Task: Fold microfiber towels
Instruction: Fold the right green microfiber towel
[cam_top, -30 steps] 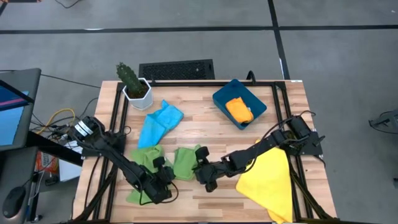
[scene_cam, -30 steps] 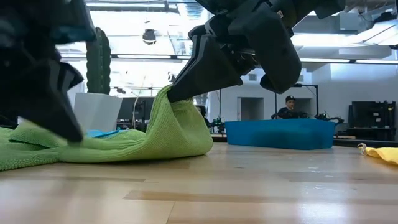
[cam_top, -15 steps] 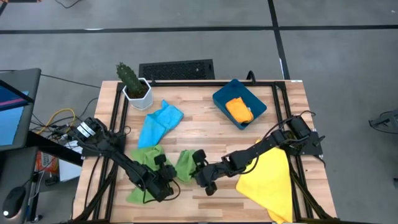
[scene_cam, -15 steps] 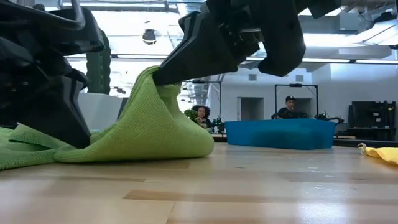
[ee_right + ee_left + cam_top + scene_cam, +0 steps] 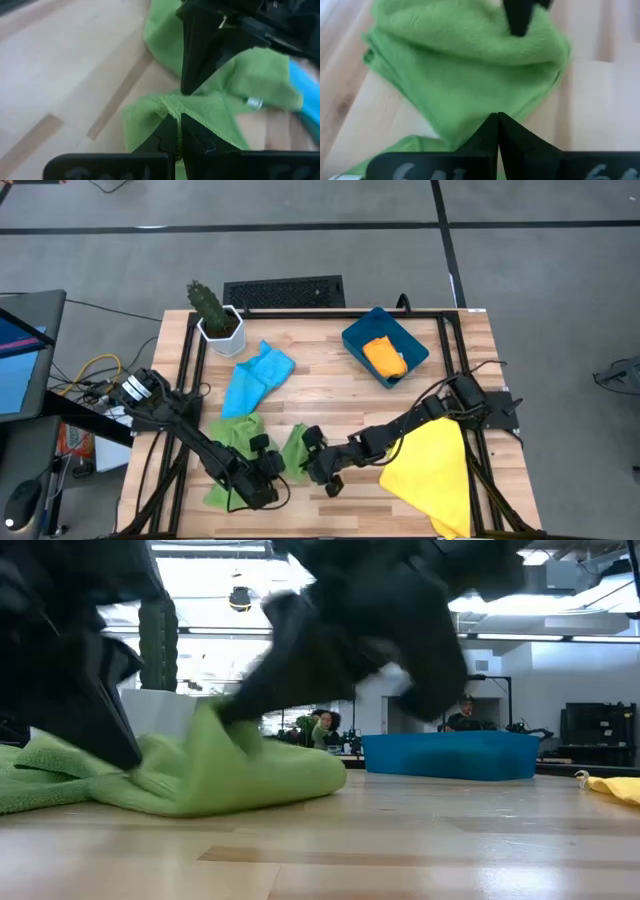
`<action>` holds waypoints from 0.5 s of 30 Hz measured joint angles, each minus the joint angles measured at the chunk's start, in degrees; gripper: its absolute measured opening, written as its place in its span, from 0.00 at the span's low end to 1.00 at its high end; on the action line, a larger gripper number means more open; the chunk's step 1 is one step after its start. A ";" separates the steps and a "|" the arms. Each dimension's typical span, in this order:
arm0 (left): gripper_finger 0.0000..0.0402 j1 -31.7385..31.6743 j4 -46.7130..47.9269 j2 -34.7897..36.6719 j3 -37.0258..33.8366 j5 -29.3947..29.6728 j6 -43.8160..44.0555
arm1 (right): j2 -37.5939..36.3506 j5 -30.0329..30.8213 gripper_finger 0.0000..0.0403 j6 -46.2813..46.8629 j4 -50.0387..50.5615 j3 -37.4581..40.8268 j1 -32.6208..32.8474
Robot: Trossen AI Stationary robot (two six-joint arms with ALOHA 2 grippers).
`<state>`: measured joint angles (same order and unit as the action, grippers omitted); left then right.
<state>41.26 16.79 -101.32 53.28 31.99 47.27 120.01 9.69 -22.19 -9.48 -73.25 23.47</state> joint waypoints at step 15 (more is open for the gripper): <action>0.00 2.31 9.85 0.51 5.02 -0.34 2.80 | 1.25 -8.16 0.11 -7.00 0.93 -3.00 -2.49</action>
<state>43.57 26.64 -100.82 58.30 31.66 50.06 121.25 1.53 -29.19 -8.55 -76.25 20.98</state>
